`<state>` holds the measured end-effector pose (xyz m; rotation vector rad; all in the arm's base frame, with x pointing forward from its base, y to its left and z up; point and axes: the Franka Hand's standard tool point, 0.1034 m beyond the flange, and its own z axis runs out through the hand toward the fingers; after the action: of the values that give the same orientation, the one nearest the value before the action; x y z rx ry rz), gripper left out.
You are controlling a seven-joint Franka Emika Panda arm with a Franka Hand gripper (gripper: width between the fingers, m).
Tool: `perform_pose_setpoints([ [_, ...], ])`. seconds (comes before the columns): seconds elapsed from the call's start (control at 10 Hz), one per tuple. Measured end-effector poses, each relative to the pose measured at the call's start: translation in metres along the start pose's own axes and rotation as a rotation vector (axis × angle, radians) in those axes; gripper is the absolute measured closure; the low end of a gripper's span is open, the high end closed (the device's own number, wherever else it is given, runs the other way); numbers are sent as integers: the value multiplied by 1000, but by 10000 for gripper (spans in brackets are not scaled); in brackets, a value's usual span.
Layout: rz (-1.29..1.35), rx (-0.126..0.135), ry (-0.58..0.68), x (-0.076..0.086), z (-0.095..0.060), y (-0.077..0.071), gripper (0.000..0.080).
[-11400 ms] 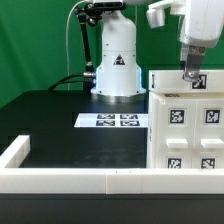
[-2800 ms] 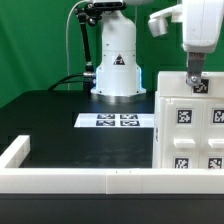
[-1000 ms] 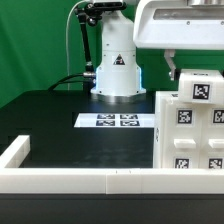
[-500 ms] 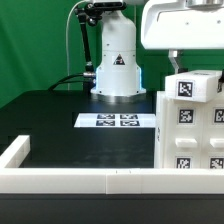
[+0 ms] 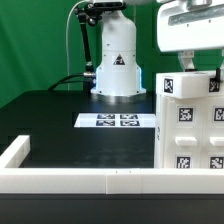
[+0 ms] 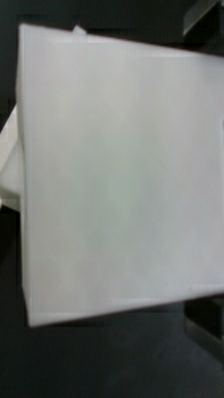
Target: Assemble cabinet
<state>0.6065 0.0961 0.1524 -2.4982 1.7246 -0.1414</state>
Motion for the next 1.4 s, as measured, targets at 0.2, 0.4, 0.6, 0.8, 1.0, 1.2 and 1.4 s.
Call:
perform_pose_setpoints([
  [0.2,155,6,-20,-1,0,0,236],
  [0.4,382,11,-50,0,0,-2,236],
  [0.6,528,11,-71,0,0,-2,236],
  [0.8,670,8,-82,1,0,-2,236],
  [1.0,750,8,-97,2,-1,-3,236],
  [1.2,759,11,-113,-1,-1,-4,236],
  [1.4,743,11,-115,-3,0,-4,26],
])
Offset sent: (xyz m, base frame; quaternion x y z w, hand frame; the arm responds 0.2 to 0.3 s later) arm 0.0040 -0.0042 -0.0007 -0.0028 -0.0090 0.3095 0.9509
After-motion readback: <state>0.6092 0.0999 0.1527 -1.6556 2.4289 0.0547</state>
